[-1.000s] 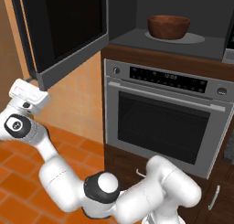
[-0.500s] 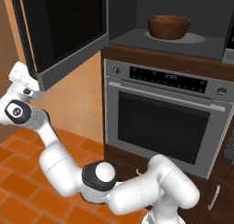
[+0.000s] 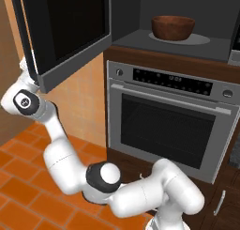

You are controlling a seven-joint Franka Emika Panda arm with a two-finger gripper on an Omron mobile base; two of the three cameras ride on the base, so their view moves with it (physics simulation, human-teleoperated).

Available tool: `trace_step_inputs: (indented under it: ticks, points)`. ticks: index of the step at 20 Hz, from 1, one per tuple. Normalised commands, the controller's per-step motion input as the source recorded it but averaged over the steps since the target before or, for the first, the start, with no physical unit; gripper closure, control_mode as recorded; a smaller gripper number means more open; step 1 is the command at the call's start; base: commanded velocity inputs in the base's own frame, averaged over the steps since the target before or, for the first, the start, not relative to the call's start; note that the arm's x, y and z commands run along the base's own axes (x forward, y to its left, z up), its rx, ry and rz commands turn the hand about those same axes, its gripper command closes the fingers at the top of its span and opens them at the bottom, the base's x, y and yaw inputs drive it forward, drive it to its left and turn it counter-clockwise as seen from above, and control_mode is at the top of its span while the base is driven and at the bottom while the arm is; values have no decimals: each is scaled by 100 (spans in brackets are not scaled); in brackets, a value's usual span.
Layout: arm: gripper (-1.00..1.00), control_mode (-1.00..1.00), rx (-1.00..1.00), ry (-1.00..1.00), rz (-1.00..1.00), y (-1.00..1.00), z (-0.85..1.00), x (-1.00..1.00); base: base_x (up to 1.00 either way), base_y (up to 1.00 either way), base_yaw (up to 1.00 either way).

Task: Pick the lime from the sink and place it in the bowl. Then pick the bowl and place it in the microwave. Then close the microwave door and press the start button.

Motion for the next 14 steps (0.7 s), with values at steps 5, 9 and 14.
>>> trace_step_inputs:
  ticks: [5, 9, 14]
  points:
    - [-100, -100, 0, -13, 2, -45, 49, -17, 0, 0, 0]
    - [-100, -100, 1, -16, 5, -83, 30, -36, 0, 0, 0]
    - [-100, -100, 2, -16, 1, -86, 35, -40, 0, 0, 0]
